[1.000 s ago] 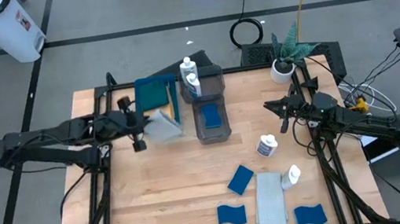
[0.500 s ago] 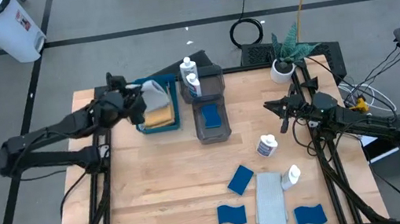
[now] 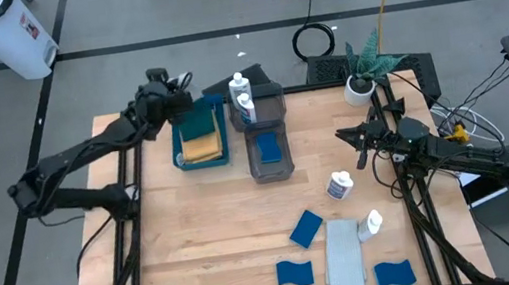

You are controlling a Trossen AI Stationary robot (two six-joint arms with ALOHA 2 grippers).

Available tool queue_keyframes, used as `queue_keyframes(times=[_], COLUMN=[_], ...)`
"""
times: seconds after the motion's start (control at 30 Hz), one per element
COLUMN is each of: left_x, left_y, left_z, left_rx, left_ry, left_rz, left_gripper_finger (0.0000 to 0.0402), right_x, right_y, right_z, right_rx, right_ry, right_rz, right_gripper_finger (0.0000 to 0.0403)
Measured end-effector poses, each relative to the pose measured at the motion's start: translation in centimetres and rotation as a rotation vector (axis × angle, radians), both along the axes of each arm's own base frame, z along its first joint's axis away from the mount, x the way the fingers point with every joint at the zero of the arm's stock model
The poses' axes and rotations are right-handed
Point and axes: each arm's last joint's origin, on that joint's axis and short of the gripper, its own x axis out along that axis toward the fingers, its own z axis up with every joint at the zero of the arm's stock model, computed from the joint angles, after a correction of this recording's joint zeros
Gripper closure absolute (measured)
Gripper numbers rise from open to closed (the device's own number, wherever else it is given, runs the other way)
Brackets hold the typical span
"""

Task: Pick & Place Kitchen Items
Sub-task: Put the left gray microfiber towel into the blue bin

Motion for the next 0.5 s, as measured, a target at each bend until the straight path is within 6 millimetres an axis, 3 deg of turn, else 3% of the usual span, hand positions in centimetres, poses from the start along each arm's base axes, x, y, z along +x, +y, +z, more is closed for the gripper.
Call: queue_keyframes(times=[0.23, 0.5], left_x=[0.7, 1.4], left_y=[2.5, 2.2], left_z=[-3.0, -4.8], left_rx=[-0.107, -0.237], left_ry=[0.023, 0.018], left_rz=[0.017, -0.025], left_gripper_finger=[0.0382, 0.0388], right_x=[0.0, 0.0], right_y=[0.0, 0.0], right_z=[0.0, 0.0], right_rx=[0.000, 0.000], right_ry=[0.001, 0.000], right_rz=[0.000, 0.000], right_gripper_finger=[0.0383, 0.0383])
